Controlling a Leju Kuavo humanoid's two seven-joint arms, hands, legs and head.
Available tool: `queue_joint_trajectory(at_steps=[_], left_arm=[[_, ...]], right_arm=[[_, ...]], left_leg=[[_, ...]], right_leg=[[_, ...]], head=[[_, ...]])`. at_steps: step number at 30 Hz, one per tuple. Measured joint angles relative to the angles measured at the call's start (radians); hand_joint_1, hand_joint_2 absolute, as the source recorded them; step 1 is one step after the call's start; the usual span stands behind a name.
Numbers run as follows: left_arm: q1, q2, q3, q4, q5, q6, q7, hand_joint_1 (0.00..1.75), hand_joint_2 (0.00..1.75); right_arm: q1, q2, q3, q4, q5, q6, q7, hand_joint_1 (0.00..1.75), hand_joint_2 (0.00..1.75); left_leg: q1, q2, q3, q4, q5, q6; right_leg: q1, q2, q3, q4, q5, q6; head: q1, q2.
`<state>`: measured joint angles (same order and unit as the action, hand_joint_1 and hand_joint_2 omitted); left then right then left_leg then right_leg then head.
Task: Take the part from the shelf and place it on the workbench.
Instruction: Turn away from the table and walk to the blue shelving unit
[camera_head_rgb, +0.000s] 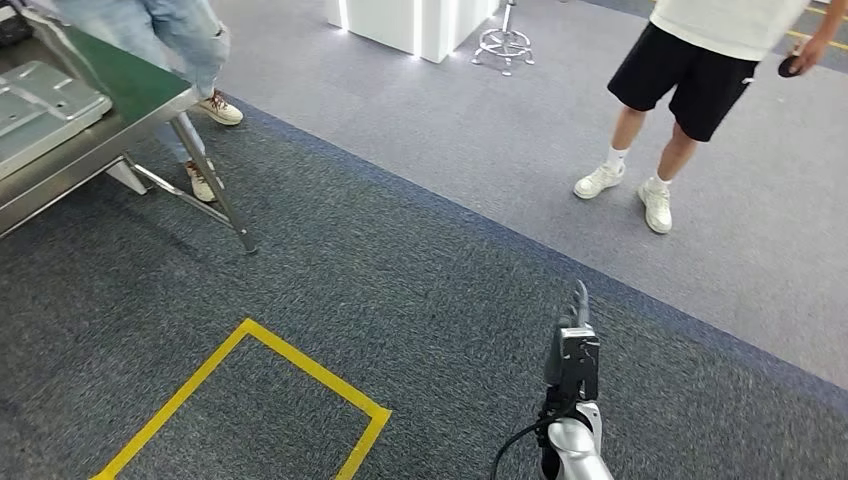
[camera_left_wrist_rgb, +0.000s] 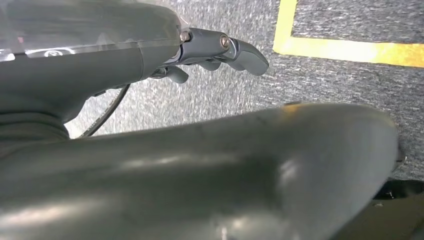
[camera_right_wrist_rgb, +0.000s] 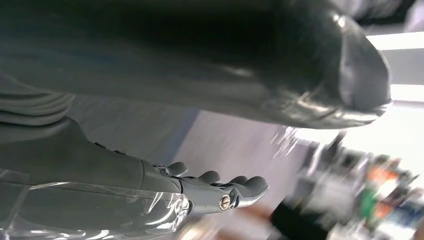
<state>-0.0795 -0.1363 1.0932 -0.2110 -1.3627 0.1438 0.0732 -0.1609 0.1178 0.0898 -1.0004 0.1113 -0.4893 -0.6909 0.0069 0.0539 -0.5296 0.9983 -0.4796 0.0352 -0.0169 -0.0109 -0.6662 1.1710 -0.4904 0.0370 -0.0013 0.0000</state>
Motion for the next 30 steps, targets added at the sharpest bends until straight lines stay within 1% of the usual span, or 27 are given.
queue_joint_trajectory(at_steps=[2, 3, 4, 6, 7, 8, 9, 10, 11, 12, 13, 14, 15, 16, 17, 18, 19, 21, 22, 23, 24, 25, 26, 27, 28, 29, 30], left_arm=[[0.000, 0.000, 0.000, 0.000, 0.001, 0.000, 0.006, 0.00, 0.00], [-0.001, 0.000, 0.000, 0.000, 0.001, 0.001, 0.011, 0.00, 0.00], [-0.001, 0.001, 0.000, 0.000, 0.001, 0.001, 0.014, 0.00, 0.00], [-0.003, 0.001, 0.000, 0.000, -0.002, 0.001, 0.019, 0.00, 0.00], [-0.004, 0.002, 0.000, 0.000, -0.004, 0.001, 0.020, 0.00, 0.00], [-0.005, 0.002, 0.000, 0.000, -0.006, 0.000, 0.021, 0.00, 0.00], [-0.004, 0.003, 0.000, 0.000, -0.006, -0.001, 0.022, 0.00, 0.00], [-0.003, 0.003, 0.000, 0.000, -0.006, -0.002, 0.022, 0.00, 0.00], [-0.002, 0.003, 0.000, 0.000, -0.006, -0.003, 0.022, 0.00, 0.00], [0.000, 0.004, 0.000, 0.000, -0.006, -0.004, 0.021, 0.00, 0.00], [0.000, 0.004, 0.000, 0.000, -0.006, -0.005, 0.019, 0.00, 0.00], [0.001, 0.004, 0.000, 0.000, -0.005, -0.005, 0.017, 0.00, 0.00], [0.001, 0.004, 0.000, 0.000, -0.005, -0.006, 0.014, 0.00, 0.00], [0.001, 0.005, 0.000, 0.000, -0.005, -0.006, 0.011, 0.00, 0.00], [0.001, 0.007, 0.000, 0.000, -0.004, -0.006, 0.009, 0.00, 0.00], [0.002, 0.008, 0.000, 0.000, -0.004, -0.006, 0.007, 0.00, 0.00], [0.002, 0.009, 0.000, 0.000, -0.002, -0.005, 0.005, 0.00, 0.00], [0.001, 0.009, 0.000, 0.000, 0.003, -0.003, 0.002, 0.00, 0.00], [0.001, 0.009, 0.000, 0.000, 0.004, -0.002, 0.000, 0.00, 0.00], [0.001, 0.009, 0.000, 0.000, 0.005, 0.000, -0.003, 0.00, 0.44], [0.002, 0.010, 0.001, 0.000, 0.005, 0.000, -0.005, 0.00, 0.87], [0.003, 0.010, 0.001, 0.000, 0.005, 0.000, -0.007, 0.00, 1.31], [0.006, 0.010, 0.001, 0.000, 0.005, -0.001, -0.008, 0.00, 1.75], [0.009, 0.010, 0.001, 0.000, 0.005, -0.003, -0.010, 0.00, 1.75], [0.010, 0.010, 0.001, 0.000, 0.004, -0.005, -0.012, 0.00, 1.75], [0.011, 0.010, 0.001, 0.000, 0.004, -0.008, -0.014, 0.00, 1.75], [0.011, 0.010, 0.001, 0.000, 0.004, -0.011, -0.016, 0.00, 1.75]], right_arm=[[-0.010, -0.002, -0.035, 0.050, 0.000, -0.007, -0.003, 0.00, 0.00], [-0.016, -0.002, -0.052, 0.072, 0.001, -0.009, -0.004, 0.00, 0.00], [-0.020, -0.003, -0.070, 0.095, 0.001, -0.011, -0.005, 0.00, 0.00], [-0.025, -0.009, -0.107, 0.137, 0.002, -0.018, -0.005, 0.00, 0.00], [-0.029, -0.013, -0.124, 0.157, 0.003, -0.023, -0.003, 0.00, 0.00], [-0.034, -0.018, -0.138, 0.176, 0.004, -0.028, 0.000, 0.00, 0.00], [-0.041, -0.022, -0.151, 0.195, 0.005, -0.032, 0.003, 0.00, 0.00], [-0.048, -0.025, -0.162, 0.218, 0.006, -0.035, 0.006, 0.00, 0.00], [-0.054, -0.029, -0.172, 0.243, 0.007, -0.037, 0.009, 0.00, 0.00], [-0.059, -0.034, -0.183, 0.272, 0.007, -0.040, 0.012, 0.00, 0.00], [-0.063, -0.040, -0.195, 0.303, 0.008, -0.044, 0.016, 0.00, 0.00], [-0.065, -0.047, -0.208, 0.332, 0.010, -0.049, 0.022, 0.00, 0.00], [-0.069, -0.053, -0.221, 0.361, 0.012, -0.054, 0.030, 0.00, 0.00], [-0.074, -0.058, -0.233, 0.390, 0.015, -0.060, 0.039, 0.00, 0.00], [-0.081, -0.063, -0.244, 0.417, 0.018, -0.066, 0.049, 0.00, 0.00], [-0.086, -0.068, -0.254, 0.443, 0.021, -0.072, 0.059, 0.00, 0.00], [-0.090, -0.074, -0.264, 0.467, 0.022, -0.076, 0.073, 0.00, 0.00], [-0.090, -0.090, -0.284, 0.513, 0.027, -0.088, 0.111, 0.00, 0.00], [-0.087, -0.099, -0.293, 0.538, 0.031, -0.096, 0.135, 0.00, 0.00], [-0.084, -0.107, -0.302, 0.560, 0.036, -0.104, 0.158, 0.00, 0.00], [-0.082, -0.116, -0.310, 0.582, 0.040, -0.111, 0.181, 0.00, 0.00], [-0.079, -0.124, -0.317, 0.602, 0.042, -0.117, 0.202, 0.00, 0.00], [-0.076, -0.132, -0.323, 0.619, 0.043, -0.122, 0.221, 0.00, 0.00], [-0.070, -0.139, -0.329, 0.636, 0.045, -0.125, 0.242, 0.00, 0.00], [-0.061, -0.145, -0.334, 0.652, 0.045, -0.128, 0.261, 0.00, 0.00], [-0.051, -0.152, -0.340, 0.665, 0.046, -0.129, 0.280, 0.00, 0.00], [-0.042, -0.159, -0.345, 0.677, 0.047, -0.130, 0.299, 0.00, 0.00]], left_leg=[[-0.006, 0.020, 0.002, 0.003, -0.006, -0.009], [-0.009, 0.029, 0.003, 0.005, -0.009, -0.014], [-0.012, 0.037, 0.003, 0.005, -0.011, -0.019], [-0.010, 0.048, 0.005, 0.006, -0.015, -0.030], [-0.008, 0.037, 0.004, 0.013, -0.024, -0.036], [-0.005, 0.017, -0.006, 0.038, -0.043, -0.040], [-0.003, -0.007, -0.026, 0.084, -0.073, -0.043], [-0.002, -0.029, -0.055, 0.151, -0.107, -0.044], [-0.001, -0.039, -0.088, 0.222, -0.137, -0.043], [-0.001, -0.043, -0.115, 0.276, -0.152, -0.042], [-0.002, -0.046, -0.126, 0.296, -0.146, -0.040], [-0.002, -0.048, -0.119, 0.273, -0.120, -0.036], [-0.003, -0.055, -0.095, 0.215, -0.081, -0.030], [-0.004, -0.074, -0.065, 0.145, -0.047, -0.024], [-0.004, -0.092, -0.039, 0.083, -0.022, -0.020], [-0.005, -0.107, -0.023, 0.044, -0.009, -0.017], [-0.007, -0.115, -0.017, 0.028, -0.009, -0.014], [-0.008, -0.100, -0.013, 0.018, -0.002, -0.007], [-0.006, -0.091, -0.010, 0.010, 0.004, -0.001], [-0.005, -0.082, -0.007, 0.001, 0.010, 0.005], [-0.003, -0.072, -0.005, -0.006, 0.016, 0.009], [-0.005, -0.062, -0.005, -0.009, 0.018, 0.012], [-0.006, -0.051, -0.006, -0.010, 0.018, 0.012], [-0.006, -0.040, -0.007, -0.009, 0.017, 0.012], [-0.006, -0.029, -0.007, -0.009, 0.016, 0.011], [-0.005, -0.018, -0.007, -0.009, 0.015, 0.009], [-0.004, -0.007, -0.006, -0.008, 0.013, 0.006]], right_leg=[[0.007, -0.040, 0.062, -0.116, 0.039, -0.008], [0.011, -0.052, 0.075, -0.144, 0.043, -0.013], [0.014, -0.053, 0.076, -0.152, 0.040, -0.020], [0.014, -0.033, 0.073, -0.154, 0.044, -0.032], [0.013, -0.024, 0.073, -0.157, 0.046, -0.039], [0.012, -0.014, 0.073, -0.160, 0.049, -0.045], [0.011, -0.005, 0.073, -0.162, 0.051, -0.051], [0.013, 0.006, 0.071, -0.162, 0.052, -0.054], [0.015, 0.017, 0.070, -0.161, 0.053, -0.057], [0.018, 0.029, 0.069, -0.161, 0.054, -0.058], [0.020, 0.041, 0.069, -0.160, 0.054, -0.058], [0.022, 0.052, 0.070, -0.158, 0.054, -0.058], [0.023, 0.063, 0.070, -0.156, 0.054, -0.058], [0.023, 0.074, 0.069, -0.153, 0.054, -0.058], [0.024, 0.085, 0.067, -0.150, 0.054, -0.056], [0.023, 0.094, 0.063, -0.148, 0.055, -0.052], [0.021, 0.102, 0.060, -0.148, 0.057, -0.047], [0.018, 0.115, 0.056, -0.151, 0.063, -0.035], [0.018, 0.104, 0.053, -0.147, 0.058, -0.029], [0.019, 0.085, 0.045, -0.129, 0.044, -0.025], [0.019, 0.061, 0.027, -0.090, 0.018, -0.021], [0.017, 0.039, 0.000, -0.033, -0.015, -0.016], [0.013, 0.030, -0.031, 0.031, -0.047, -0.011], [0.009, 0.026, -0.056, 0.085, -0.066, -0.006], [0.003, 0.023, -0.066, 0.108, -0.068, 0.000], [-0.003, 0.020, -0.057, 0.094, -0.052, 0.005], [-0.009, 0.011, -0.028, 0.042, -0.023, 0.010]], head=[[0.000, 0.000], [-0.001, 0.000], [-0.002, 0.000], [-0.003, 0.000], [-0.003, 0.000], [-0.003, 0.000], [-0.004, 0.000], [-0.004, 0.000], [-0.004, 0.000], [-0.004, 0.000], [-0.004, 0.000], [-0.004, 0.000], [-0.004, 0.000], [-0.004, 0.000], [-0.003, 0.000], [-0.003, 0.000], [-0.003, 0.000], [-0.003, 0.000], [-0.003, 0.000], [-0.002, 0.000], [-0.001, 0.000], [0.000, 0.000], [0.001, 0.000], [0.001, 0.000], [0.001, 0.000], [0.001, 0.000], [0.001, 0.000]])
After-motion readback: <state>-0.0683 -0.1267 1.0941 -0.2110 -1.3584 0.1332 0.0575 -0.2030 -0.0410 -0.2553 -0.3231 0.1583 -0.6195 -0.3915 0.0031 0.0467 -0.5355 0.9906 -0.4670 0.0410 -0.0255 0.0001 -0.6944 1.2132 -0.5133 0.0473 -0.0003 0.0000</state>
